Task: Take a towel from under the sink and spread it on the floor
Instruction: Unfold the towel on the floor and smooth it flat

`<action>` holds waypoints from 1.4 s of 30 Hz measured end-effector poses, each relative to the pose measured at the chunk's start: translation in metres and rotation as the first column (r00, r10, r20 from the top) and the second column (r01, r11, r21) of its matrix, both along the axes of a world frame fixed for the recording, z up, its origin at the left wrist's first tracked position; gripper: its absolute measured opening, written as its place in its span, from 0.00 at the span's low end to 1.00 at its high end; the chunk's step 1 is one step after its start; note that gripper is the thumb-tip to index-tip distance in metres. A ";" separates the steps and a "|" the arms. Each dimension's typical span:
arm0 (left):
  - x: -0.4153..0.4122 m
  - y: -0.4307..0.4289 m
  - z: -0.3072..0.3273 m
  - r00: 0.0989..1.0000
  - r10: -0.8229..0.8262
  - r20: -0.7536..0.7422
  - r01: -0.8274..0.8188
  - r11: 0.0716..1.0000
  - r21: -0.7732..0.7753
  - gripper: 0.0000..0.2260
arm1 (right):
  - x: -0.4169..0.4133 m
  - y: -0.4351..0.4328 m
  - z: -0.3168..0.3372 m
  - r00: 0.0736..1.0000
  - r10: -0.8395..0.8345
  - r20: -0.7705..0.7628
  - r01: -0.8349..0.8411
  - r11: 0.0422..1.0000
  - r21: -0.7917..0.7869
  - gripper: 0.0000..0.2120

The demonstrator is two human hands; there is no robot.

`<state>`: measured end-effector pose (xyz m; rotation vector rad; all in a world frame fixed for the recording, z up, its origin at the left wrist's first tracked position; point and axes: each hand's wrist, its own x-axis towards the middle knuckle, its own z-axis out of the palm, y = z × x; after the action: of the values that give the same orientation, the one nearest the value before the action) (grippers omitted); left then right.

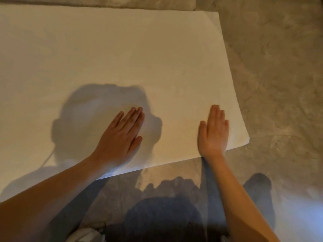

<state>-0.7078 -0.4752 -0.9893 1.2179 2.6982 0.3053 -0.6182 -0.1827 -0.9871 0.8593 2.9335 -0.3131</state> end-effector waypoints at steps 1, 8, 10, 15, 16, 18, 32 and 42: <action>0.000 0.000 0.001 1.000 0.003 0.001 -0.003 1.000 0.000 0.28 | 0.006 0.014 0.002 0.998 -0.058 0.006 0.058 0.998 -0.002 0.29; -0.005 0.008 0.016 1.000 -0.016 -0.015 0.017 0.999 0.045 0.27 | -0.010 -0.012 0.020 0.994 -0.105 -0.029 0.106 0.994 0.012 0.29; -0.021 0.014 0.019 0.997 -0.006 -0.077 0.012 0.997 0.075 0.27 | -0.041 -0.062 0.021 0.992 0.110 -0.065 -0.111 0.994 -0.013 0.29; -0.071 0.007 0.014 0.984 0.127 -0.128 -0.123 0.992 0.039 0.26 | -0.104 -0.150 0.014 0.900 0.408 -0.153 -0.423 0.902 -0.083 0.27; -0.074 0.003 0.010 0.983 0.127 -0.130 -0.124 0.992 0.028 0.25 | -0.108 -0.151 0.011 0.889 0.433 -0.153 -0.448 0.890 -0.086 0.26; -0.076 -0.003 0.000 0.984 0.118 -0.136 -0.115 0.993 0.033 0.25 | -0.108 -0.140 0.004 0.876 0.473 -0.097 -0.480 0.874 -0.073 0.27; -0.077 -0.001 0.006 0.987 0.142 -0.072 -0.138 0.988 0.066 0.27 | -0.058 0.011 0.017 0.993 -0.116 -0.021 0.116 0.993 0.021 0.32; -0.131 -0.020 0.003 0.961 0.253 -0.113 -0.249 0.967 0.043 0.26 | -0.177 -0.172 0.004 0.864 0.488 -0.119 -0.499 0.862 -0.091 0.27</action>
<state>-0.8385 -0.4949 -0.9861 0.9256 2.9652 0.3140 -0.7952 -0.3548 -0.9830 0.0558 3.0378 -0.4889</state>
